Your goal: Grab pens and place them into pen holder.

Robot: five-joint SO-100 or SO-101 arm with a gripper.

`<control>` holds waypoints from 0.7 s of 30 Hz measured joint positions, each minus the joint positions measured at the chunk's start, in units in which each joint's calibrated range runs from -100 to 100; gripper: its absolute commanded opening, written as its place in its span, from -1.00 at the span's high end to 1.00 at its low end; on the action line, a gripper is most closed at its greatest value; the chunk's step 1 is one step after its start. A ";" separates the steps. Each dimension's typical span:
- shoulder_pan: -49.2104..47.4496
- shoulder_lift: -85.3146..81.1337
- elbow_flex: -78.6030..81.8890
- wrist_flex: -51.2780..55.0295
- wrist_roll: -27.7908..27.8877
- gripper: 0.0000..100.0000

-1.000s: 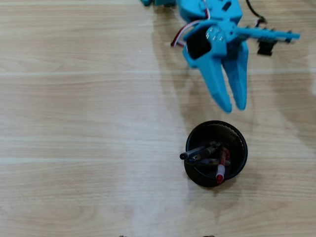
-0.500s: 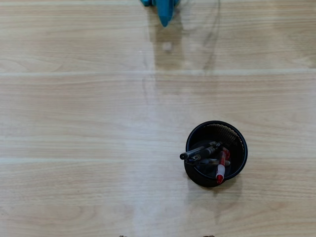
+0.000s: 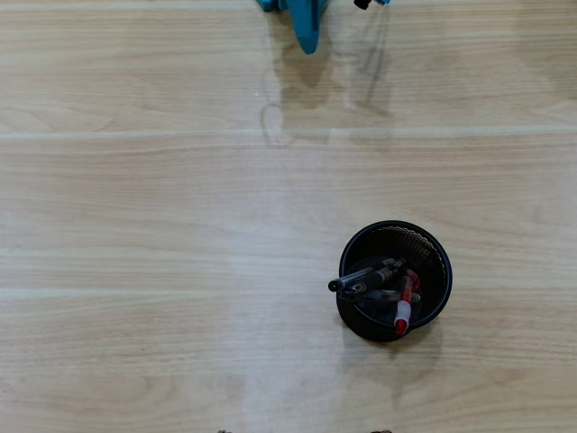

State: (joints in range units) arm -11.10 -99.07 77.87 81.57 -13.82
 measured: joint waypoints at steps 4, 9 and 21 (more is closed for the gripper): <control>0.08 -0.34 6.73 -2.58 -0.21 0.94; 0.34 -0.34 18.06 -17.05 -0.21 0.94; 0.00 0.00 20.98 -25.93 -0.16 0.94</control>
State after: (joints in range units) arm -11.10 -99.07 98.85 55.64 -13.98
